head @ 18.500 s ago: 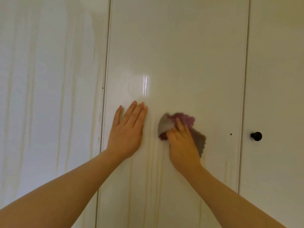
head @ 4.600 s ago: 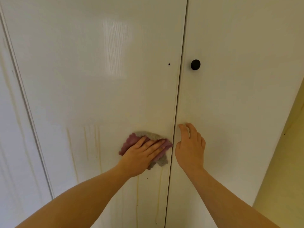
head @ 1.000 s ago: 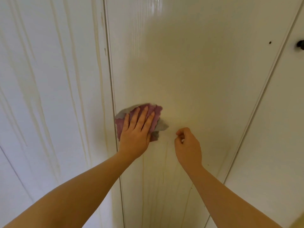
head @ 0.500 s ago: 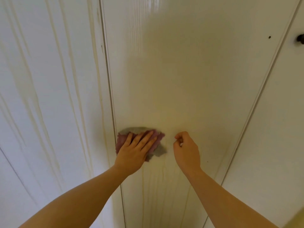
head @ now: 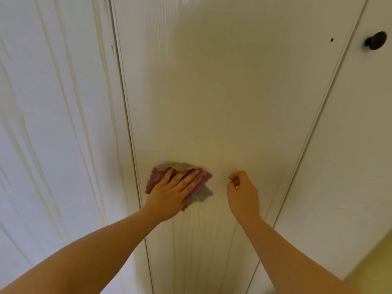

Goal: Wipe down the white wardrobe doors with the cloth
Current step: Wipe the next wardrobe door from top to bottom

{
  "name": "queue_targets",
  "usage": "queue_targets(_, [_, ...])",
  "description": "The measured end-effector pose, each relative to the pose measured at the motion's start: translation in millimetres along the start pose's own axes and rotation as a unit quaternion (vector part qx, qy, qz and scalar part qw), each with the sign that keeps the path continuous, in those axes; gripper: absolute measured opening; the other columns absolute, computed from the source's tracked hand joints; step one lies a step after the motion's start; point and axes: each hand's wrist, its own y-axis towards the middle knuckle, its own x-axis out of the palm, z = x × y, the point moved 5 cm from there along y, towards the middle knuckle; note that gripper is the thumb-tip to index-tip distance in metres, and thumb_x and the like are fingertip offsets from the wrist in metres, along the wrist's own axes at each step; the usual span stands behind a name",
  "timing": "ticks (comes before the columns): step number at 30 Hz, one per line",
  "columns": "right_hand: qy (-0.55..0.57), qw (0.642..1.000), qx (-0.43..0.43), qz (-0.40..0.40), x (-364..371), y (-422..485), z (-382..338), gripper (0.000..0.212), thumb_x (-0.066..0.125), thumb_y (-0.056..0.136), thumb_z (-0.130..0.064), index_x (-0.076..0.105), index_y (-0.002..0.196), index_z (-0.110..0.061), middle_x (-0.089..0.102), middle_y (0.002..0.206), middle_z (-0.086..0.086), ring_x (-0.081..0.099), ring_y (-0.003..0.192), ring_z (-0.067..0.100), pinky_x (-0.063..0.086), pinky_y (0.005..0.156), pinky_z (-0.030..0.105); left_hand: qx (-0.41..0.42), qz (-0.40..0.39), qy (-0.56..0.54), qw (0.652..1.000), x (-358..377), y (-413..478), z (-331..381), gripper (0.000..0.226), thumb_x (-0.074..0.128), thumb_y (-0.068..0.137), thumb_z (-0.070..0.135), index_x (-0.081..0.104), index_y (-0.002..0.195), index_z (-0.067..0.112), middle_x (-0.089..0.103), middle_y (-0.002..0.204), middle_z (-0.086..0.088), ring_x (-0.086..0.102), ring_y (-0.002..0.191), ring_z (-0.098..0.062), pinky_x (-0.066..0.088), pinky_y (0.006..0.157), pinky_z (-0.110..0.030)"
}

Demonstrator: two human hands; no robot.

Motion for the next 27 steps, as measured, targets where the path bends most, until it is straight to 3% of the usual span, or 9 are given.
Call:
queue_targets(3, [-0.001,1.0,0.015,0.01,-7,5,5,0.015,0.045,0.089,-0.004,0.051,0.095,-0.016,0.053,0.079,-0.001,0.049,0.066,0.021,0.042,0.06,0.031,-0.033,0.055,-0.036,0.997,-24,37,-11,0.067,0.032,0.093,0.046,0.017,0.15,0.014,0.032,0.151,-0.004,0.028,0.136,-0.024,-0.001,0.117,-0.043])
queue_targets(6, [0.022,0.999,0.033,0.023,-9,8,7,0.016,0.045,0.088,-0.003,0.051,0.094,-0.016,0.051,0.071,-0.004,0.053,0.065,0.023,0.045,0.062,0.034,-0.072,0.06,-0.065,0.994,-39,70,-16,0.066,0.024,0.095,0.054,0.02,0.148,0.014,0.025,0.152,-0.003,0.026,0.137,-0.025,0.0,0.116,-0.044])
queue_targets(8, [0.035,0.998,0.044,0.024,-10,8,8,0.016,0.045,0.088,-0.003,0.05,0.092,-0.018,0.052,0.071,-0.004,0.057,0.07,0.026,0.047,0.065,0.035,-0.035,0.026,-0.067,0.997,-27,64,-4,0.069,0.021,0.096,0.054,0.009,0.152,0.015,0.025,0.154,-0.003,0.025,0.137,-0.024,-0.002,0.116,-0.044])
queue_targets(11, [0.03,0.998,0.05,0.022,-14,6,15,0.017,0.046,0.087,-0.003,0.05,0.092,-0.019,0.053,0.072,-0.003,0.057,0.071,0.026,0.047,0.066,0.036,0.114,-0.035,-0.04,0.992,6,28,24,0.068,0.026,0.094,0.051,0.015,0.151,0.015,0.036,0.15,-0.001,0.03,0.135,-0.021,-0.002,0.116,-0.041])
queue_targets(15, [0.02,0.998,0.056,0.032,-29,12,24,0.016,0.045,0.088,-0.003,0.05,0.094,-0.018,0.053,0.072,-0.001,0.054,0.067,0.024,0.046,0.062,0.034,0.113,-0.01,-0.041,0.993,0,41,19,0.059,0.008,0.101,0.044,0.0,0.152,0.015,0.033,0.15,0.004,0.03,0.134,-0.018,-0.002,0.118,-0.038])
queue_targets(20, [0.024,0.997,0.06,0.034,-34,15,31,0.017,0.044,0.087,-0.002,0.052,0.097,-0.014,0.052,0.071,-0.002,0.05,0.064,0.019,0.041,0.059,0.029,-0.002,0.065,-0.033,0.997,-25,90,19,0.062,0.036,0.094,0.042,0.023,0.148,0.015,0.031,0.152,-0.002,0.03,0.135,-0.022,-0.002,0.118,-0.042])
queue_targets(21, [0.021,0.998,0.058,0.032,-35,15,32,0.017,0.044,0.087,-0.002,0.051,0.097,-0.015,0.052,0.071,-0.003,0.049,0.063,0.017,0.039,0.057,0.028,0.003,0.058,-0.025,0.998,-20,88,27,0.068,0.043,0.091,0.044,0.02,0.149,0.014,0.031,0.152,-0.003,0.03,0.135,-0.023,-0.005,0.118,-0.043])
queue_targets(25, [0.003,0.998,0.05,0.033,-48,16,35,0.016,0.044,0.088,-0.004,0.048,0.095,-0.018,0.049,0.072,-0.007,0.048,0.064,0.014,0.038,0.056,0.026,0.125,-0.037,-0.001,0.992,6,64,55,0.128,0.076,0.06,0.053,-0.002,0.151,0.009,0.029,0.152,0.001,0.028,0.135,-0.023,-0.003,0.116,-0.043])
queue_targets(27, [0.003,0.998,0.049,0.037,-57,18,38,0.017,0.044,0.089,-0.004,0.049,0.096,-0.018,0.05,0.072,-0.006,0.051,0.066,0.017,0.041,0.06,0.028,0.135,-0.025,0.021,0.99,-1,73,52,0.12,0.074,0.061,0.057,0.008,0.151,0.012,0.029,0.152,0.001,0.028,0.135,-0.022,-0.003,0.117,-0.041])
